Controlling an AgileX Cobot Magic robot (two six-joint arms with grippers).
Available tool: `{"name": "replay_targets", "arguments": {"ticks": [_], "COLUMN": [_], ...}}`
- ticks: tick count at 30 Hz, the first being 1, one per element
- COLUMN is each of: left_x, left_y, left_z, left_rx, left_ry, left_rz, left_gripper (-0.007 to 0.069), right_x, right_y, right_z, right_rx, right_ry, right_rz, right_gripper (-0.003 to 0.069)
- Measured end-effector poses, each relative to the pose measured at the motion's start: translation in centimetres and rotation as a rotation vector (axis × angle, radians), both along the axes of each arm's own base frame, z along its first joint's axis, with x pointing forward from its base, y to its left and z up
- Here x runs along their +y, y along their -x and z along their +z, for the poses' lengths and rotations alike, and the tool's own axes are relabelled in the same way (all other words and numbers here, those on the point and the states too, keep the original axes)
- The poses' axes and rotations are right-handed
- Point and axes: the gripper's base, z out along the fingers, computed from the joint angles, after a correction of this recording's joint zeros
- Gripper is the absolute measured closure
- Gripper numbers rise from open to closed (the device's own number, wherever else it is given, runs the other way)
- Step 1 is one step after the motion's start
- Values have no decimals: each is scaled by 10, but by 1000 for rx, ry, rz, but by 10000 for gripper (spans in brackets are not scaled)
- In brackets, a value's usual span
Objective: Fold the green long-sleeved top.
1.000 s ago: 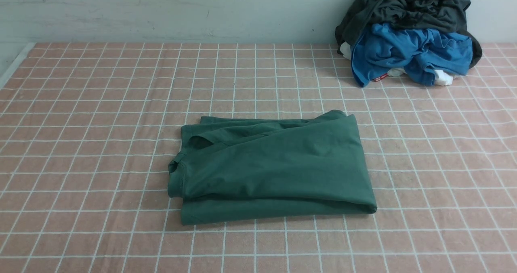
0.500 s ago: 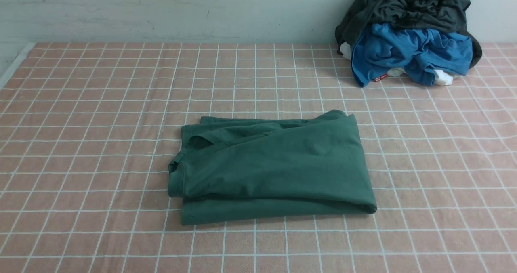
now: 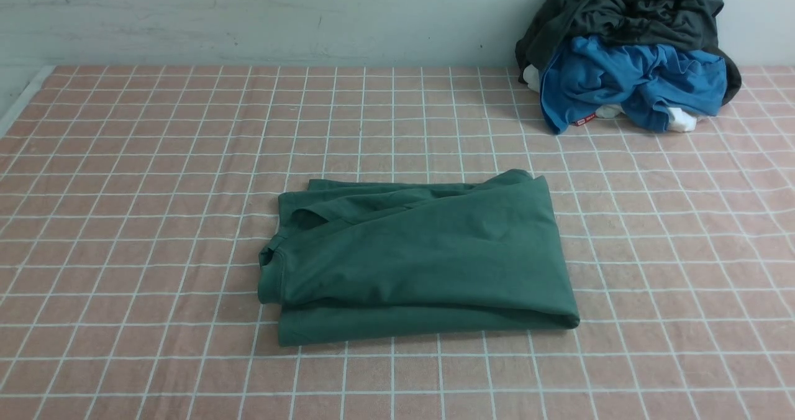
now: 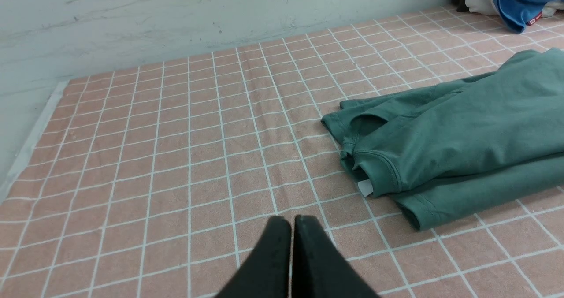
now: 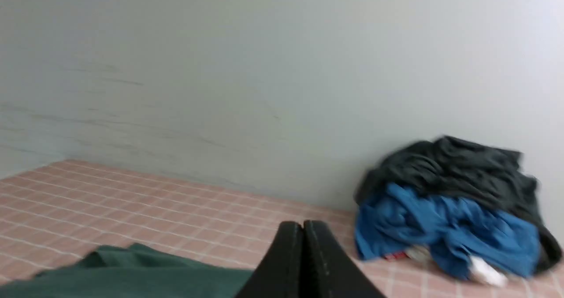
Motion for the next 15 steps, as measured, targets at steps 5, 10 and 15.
{"name": "replay_targets", "arguments": {"ticks": [5,10,15], "left_x": [0,0,0], "left_y": [0,0,0], "left_z": [0,0,0], "left_rx": [0,0,0], "left_ry": [0,-2,-2], "left_rz": [0,1,1], "left_gripper": [628,628,628], "right_x": [-11,-17,-17], "right_y": [0,-1,-1], "right_z": [-50,-72,-74], "right_rx": [171,273,295], "right_ry": [-59,-92,-97], "right_rz": [-196,-283,-289], "right_gripper": [673,673,673]}}
